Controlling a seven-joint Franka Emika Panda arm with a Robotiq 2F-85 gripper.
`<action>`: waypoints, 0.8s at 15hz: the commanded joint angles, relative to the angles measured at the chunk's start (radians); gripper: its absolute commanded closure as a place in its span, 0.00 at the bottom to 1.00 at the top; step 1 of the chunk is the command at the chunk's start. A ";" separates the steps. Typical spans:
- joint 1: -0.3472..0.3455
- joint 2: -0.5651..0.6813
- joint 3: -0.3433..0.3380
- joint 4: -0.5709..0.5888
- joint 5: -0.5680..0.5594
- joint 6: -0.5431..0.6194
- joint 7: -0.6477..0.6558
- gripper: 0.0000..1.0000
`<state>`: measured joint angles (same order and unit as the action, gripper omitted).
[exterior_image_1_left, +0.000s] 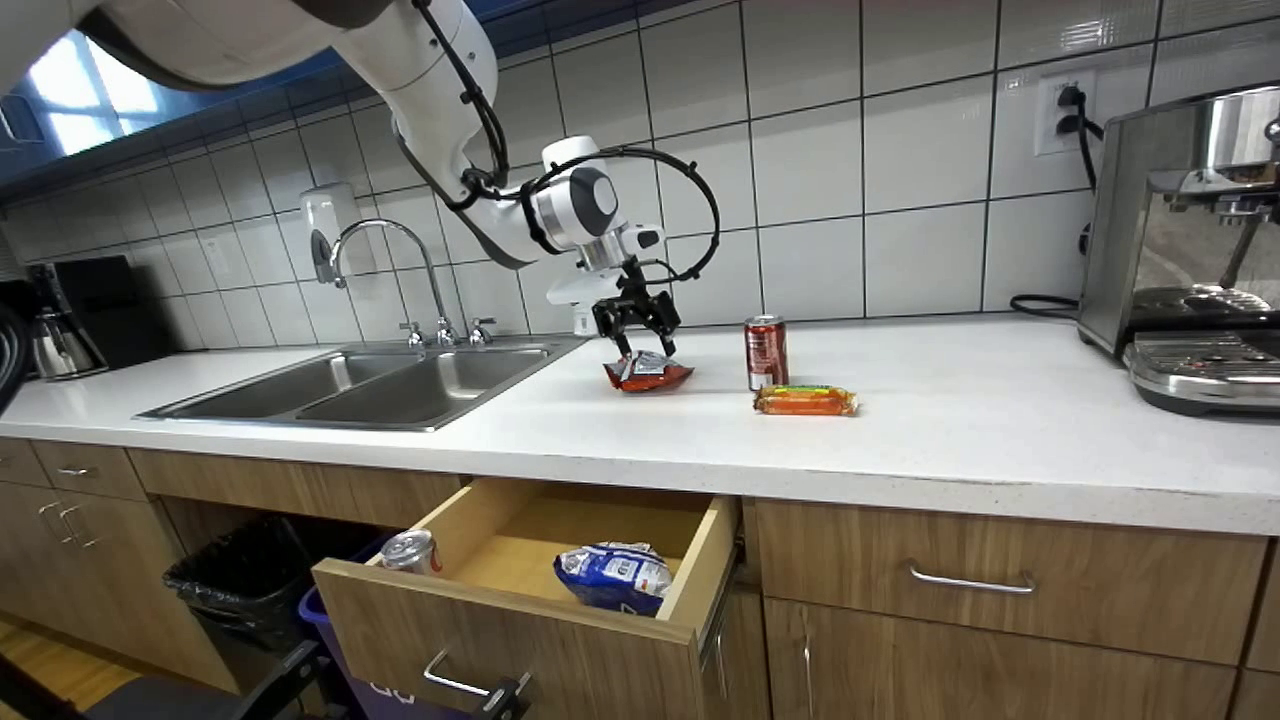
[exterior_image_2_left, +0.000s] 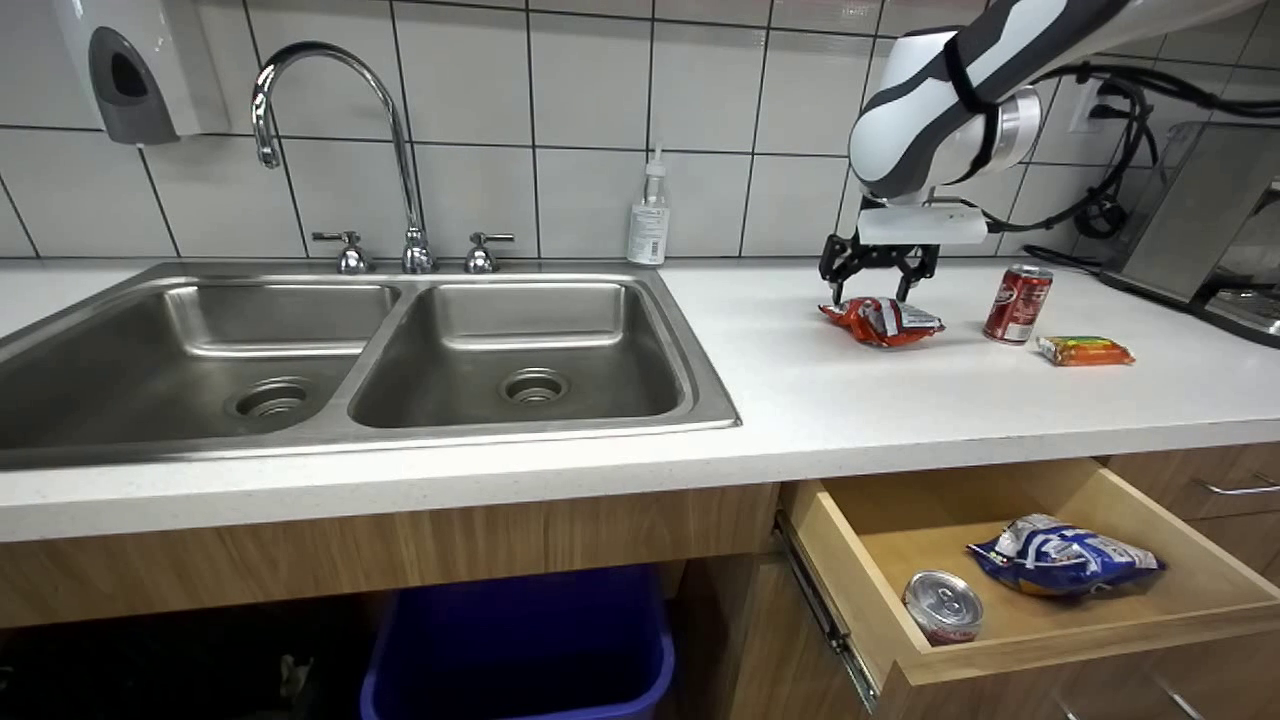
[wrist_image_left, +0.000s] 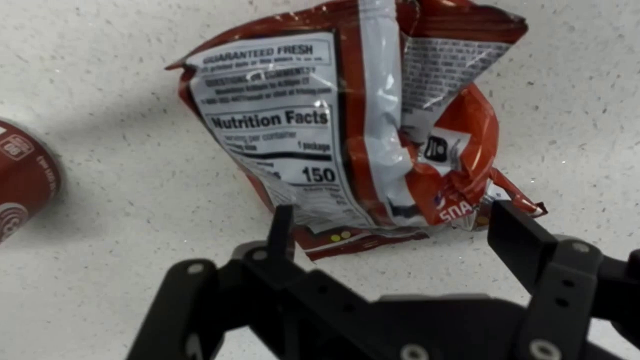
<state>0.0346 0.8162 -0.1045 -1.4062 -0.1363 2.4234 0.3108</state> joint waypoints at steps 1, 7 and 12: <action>0.002 -0.002 0.003 0.014 0.023 -0.055 -0.038 0.00; 0.009 -0.054 0.003 -0.083 0.015 -0.030 -0.054 0.00; 0.007 -0.112 0.002 -0.192 0.013 -0.009 -0.057 0.00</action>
<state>0.0413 0.7846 -0.1026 -1.4902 -0.1363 2.4065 0.2874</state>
